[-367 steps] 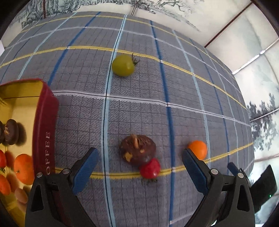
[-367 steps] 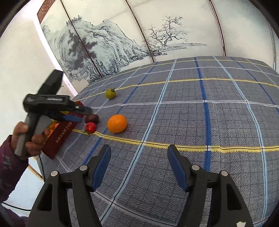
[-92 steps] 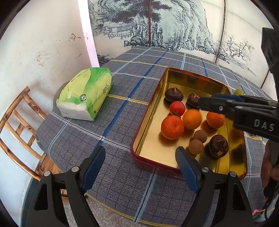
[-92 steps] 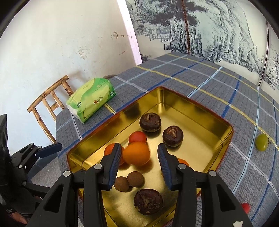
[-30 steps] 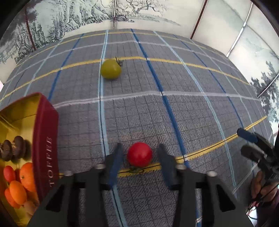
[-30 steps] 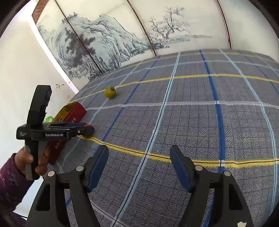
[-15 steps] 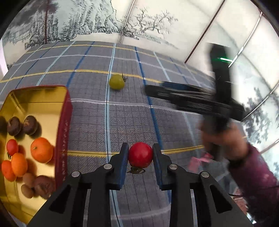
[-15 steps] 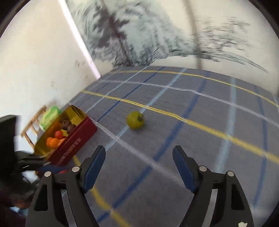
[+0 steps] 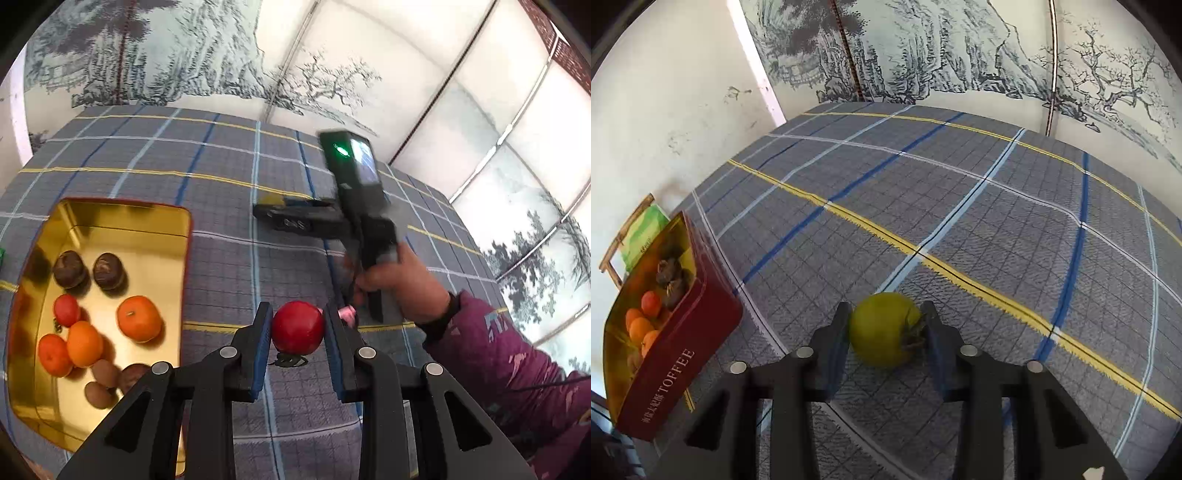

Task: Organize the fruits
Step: 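Grasp the red tomato with the left gripper while the right gripper grasps the green fruit, then carry the red tomato over the tin with the left gripper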

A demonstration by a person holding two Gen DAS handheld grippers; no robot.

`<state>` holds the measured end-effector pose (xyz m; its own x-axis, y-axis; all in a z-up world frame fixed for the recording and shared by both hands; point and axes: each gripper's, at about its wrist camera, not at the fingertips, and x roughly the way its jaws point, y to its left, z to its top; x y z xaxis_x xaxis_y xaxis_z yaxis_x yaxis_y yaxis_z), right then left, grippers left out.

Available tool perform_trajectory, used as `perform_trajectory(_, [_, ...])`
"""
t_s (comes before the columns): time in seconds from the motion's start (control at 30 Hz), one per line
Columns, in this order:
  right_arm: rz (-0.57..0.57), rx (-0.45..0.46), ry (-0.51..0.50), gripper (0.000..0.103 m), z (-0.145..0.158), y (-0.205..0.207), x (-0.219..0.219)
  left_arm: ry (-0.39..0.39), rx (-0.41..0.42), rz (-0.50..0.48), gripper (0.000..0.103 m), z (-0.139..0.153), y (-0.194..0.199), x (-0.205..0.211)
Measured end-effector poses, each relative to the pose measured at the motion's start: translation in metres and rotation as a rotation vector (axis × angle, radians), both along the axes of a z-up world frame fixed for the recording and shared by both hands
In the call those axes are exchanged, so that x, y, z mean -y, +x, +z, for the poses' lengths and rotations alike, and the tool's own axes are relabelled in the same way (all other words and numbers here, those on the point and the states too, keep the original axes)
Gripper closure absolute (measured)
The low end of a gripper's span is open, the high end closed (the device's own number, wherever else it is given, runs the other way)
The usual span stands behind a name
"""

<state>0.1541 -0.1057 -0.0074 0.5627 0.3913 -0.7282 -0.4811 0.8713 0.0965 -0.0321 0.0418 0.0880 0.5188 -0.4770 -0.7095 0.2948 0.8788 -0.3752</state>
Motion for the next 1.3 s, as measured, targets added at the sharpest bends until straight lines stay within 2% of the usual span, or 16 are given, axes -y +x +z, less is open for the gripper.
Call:
perform_trajectory(0.07, [-0.002, 0.012, 0.015, 0.068, 0.001, -0.015, 0.003, -0.001, 0.013, 0.021, 0.074, 0.005, -0.006, -0.009])
perform_trajectory(0.23, [-0.044, 0.064, 0.097, 0.068, 0.011, -0.098, 0.037, 0.016, 0.036, 0.106, 0.074, 0.011, -0.029, -0.041])
perform_trajectory(0.33, [-0.119, 0.074, 0.111, 0.068, 0.005, -0.146, 0.067, 0.034, 0.036, 0.146, 0.074, 0.009, -0.039, -0.056])
perform_trajectory(0.47, [-0.221, 0.071, 0.124, 0.068, -0.006, -0.181, 0.101, 0.065, 0.034, 0.207, 0.074, -0.002, -0.052, -0.078])
perform_trajectory(0.63, [-0.305, 0.057, 0.103, 0.068, -0.023, -0.193, 0.123, 0.076, 0.023, 0.273, 0.074, -0.014, -0.058, -0.101])
perform_trajectory(0.77, [-0.315, 0.086, 0.084, 0.068, -0.022, -0.198, 0.123, 0.104, 0.019, 0.299, 0.074, -0.022, -0.058, -0.11])
perform_trajectory(0.93, [-0.34, 0.064, 0.108, 0.068, -0.024, -0.195, 0.13, 0.139, 0.04, 0.301, 0.074, -0.024, -0.057, -0.109])
perform_trajectory(1.3, [-0.35, 0.054, 0.069, 0.068, -0.025, -0.193, 0.125, 0.193, 0.103, 0.282, 0.074, -0.02, -0.036, -0.099])
